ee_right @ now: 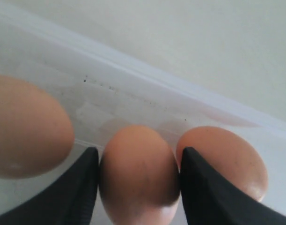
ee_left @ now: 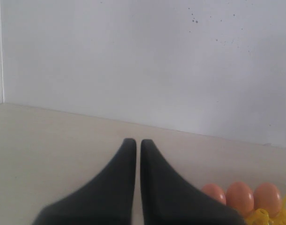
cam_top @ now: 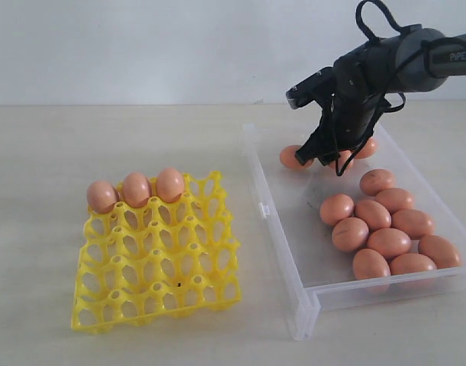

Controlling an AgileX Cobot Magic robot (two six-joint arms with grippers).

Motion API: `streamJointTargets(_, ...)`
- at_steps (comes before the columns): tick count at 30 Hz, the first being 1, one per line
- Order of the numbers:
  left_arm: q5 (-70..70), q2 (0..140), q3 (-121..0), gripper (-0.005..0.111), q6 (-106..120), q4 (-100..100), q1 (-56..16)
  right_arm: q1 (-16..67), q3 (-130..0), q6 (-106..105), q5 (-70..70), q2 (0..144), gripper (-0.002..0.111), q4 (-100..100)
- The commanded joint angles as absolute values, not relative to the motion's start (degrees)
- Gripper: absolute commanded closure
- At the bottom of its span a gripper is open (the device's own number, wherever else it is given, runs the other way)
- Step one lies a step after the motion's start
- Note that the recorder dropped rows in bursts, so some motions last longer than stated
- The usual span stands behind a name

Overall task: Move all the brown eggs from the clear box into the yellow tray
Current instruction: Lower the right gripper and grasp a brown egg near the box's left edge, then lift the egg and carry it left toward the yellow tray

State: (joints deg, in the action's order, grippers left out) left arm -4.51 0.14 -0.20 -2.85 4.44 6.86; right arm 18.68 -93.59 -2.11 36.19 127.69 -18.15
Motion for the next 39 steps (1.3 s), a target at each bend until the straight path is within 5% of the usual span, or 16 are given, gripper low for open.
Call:
streamJointTargets(1,-4.4,0.0,0.0,0.103,-3.4,4.9,6.8,18.2,-93.9,-2.3,36.8,127.7,0.109,-18.4)
streamJointTargets(16,-4.5,0.0,0.0,0.103,-3.4,4.9,6.8,18.2,-85.4,3.1,28.9,118.1,0.108,-15.2)
streamJointTargets(39,-4.4,0.0,0.0,0.103,-3.4,4.9,6.8,18.3,-40.7,17.6,-54.2,105.8,0.108,-16.7)
